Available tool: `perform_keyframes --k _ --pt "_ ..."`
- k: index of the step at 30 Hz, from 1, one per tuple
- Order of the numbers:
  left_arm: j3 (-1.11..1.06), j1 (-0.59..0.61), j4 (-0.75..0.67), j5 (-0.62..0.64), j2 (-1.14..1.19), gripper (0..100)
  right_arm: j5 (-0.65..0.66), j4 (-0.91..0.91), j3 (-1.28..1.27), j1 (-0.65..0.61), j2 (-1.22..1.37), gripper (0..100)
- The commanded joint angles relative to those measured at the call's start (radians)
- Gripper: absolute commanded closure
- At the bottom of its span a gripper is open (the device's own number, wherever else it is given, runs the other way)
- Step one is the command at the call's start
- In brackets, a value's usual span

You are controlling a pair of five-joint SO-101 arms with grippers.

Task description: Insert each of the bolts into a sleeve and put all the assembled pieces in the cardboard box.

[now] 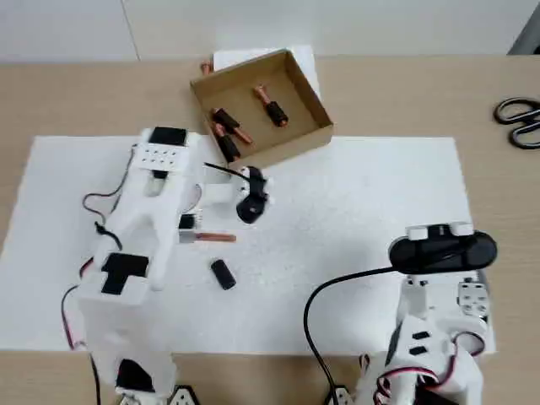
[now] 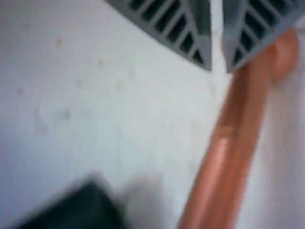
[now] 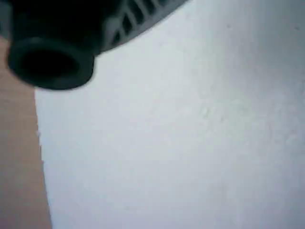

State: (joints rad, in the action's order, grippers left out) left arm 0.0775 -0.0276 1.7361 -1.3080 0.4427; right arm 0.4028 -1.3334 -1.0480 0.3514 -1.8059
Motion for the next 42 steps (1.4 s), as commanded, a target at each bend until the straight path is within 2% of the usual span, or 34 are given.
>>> perform_keyframes --k 1,9,14,17,24,28,30,31,36,38,40,42 --pt "-0.033 0.006 0.017 -0.189 -0.026 99 0.008 0.024 0.009 0.007 -0.007 99.3" --pt "-0.031 0.006 0.015 -0.180 -0.026 99 0.008 0.024 0.009 0.007 -0.007 99.3" --pt "-0.031 0.002 0.018 -0.049 -0.044 99 0.008 0.024 0.009 0.007 -0.007 99.3" --pt "-0.048 0.000 0.018 0.000 -0.146 99 0.008 0.024 0.009 0.007 -0.007 99.3" --pt "-0.205 -0.051 0.018 0.005 -0.554 99 0.008 0.024 0.009 0.007 -0.007 99.3" --pt "-0.254 -0.091 0.008 0.117 -0.710 99 0.008 0.024 0.009 0.007 -0.007 99.3" --pt "-0.249 -0.092 -0.040 0.275 -0.717 99 0.008 0.024 0.009 0.007 -0.007 99.3" --pt "-0.248 -0.092 -0.077 0.423 -0.717 99 0.008 0.024 0.009 0.007 -0.007 99.3" --pt "-0.246 -0.114 -0.295 1.430 -0.717 99 0.008 0.025 0.009 0.007 -0.007 99.3" --pt "-0.254 -0.120 -0.354 1.765 -0.717 99 0.008 0.025 0.009 0.007 -0.007 99.3" --pt "-0.274 -0.153 -0.399 2.004 -0.715 99 0.008 0.025 0.009 0.007 -0.007 99.3" --pt "-0.300 -0.195 -0.411 2.133 -0.717 99 0.008 0.025 0.009 0.007 -0.007 99.3"
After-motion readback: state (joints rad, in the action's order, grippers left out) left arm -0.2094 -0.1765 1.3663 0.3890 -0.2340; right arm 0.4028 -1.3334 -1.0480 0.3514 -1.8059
